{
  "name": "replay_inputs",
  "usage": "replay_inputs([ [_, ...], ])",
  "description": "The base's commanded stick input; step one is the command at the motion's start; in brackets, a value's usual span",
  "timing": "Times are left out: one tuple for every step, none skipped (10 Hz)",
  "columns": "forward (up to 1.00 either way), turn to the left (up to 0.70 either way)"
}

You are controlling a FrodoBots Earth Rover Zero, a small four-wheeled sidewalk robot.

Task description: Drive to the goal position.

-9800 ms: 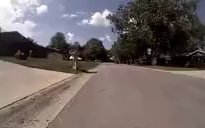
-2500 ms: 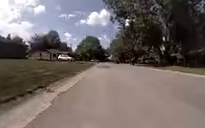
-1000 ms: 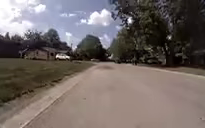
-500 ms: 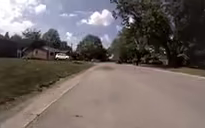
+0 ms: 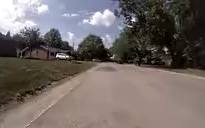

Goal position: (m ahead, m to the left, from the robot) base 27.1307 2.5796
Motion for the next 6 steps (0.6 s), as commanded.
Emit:
replay_inputs([
  [1.0, 0.03],
  [1.0, 0.03],
  [1.0, 0.03],
  [1.0, 0.03],
  [1.0, 0.03],
  [1.0, 0.03],
])
